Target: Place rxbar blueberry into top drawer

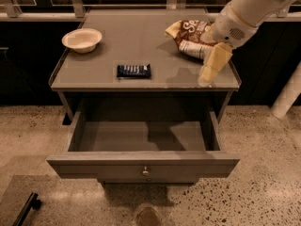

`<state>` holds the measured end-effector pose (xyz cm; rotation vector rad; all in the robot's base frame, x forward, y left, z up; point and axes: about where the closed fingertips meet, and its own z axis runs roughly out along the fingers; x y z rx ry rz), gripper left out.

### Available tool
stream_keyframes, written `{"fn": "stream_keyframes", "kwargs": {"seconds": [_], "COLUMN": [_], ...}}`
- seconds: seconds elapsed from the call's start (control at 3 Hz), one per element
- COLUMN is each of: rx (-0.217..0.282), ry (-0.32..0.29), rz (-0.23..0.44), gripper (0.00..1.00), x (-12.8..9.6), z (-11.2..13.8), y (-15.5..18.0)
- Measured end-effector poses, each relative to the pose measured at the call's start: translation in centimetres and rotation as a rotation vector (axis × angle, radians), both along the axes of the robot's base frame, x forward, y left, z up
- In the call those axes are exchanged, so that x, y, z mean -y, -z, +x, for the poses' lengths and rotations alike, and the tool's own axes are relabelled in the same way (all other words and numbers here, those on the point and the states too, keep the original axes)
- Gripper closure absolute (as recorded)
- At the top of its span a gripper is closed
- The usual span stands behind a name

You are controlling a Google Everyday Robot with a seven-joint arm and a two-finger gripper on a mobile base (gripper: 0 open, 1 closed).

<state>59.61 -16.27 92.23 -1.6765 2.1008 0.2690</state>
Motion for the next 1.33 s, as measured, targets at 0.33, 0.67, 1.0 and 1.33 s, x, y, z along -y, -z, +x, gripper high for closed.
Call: {"fn": "stream_keyframes", "kwargs": {"seconds": [0.33, 0.67, 1.0, 1.33], "rx": [-0.015, -0.017, 0.01, 0.046], "ry": [-0.052, -0.053, -0.041, -0.039], "rz": [0.039, 0.04, 0.083, 0.182], "gripper": [0.0, 0.0, 0.0, 0.0], "x": [-3.4, -3.6, -4.4, -6.7], "z": [2.9, 3.1, 3.6, 6.4], "y": [2.1, 2.3, 2.9, 3.8]}}
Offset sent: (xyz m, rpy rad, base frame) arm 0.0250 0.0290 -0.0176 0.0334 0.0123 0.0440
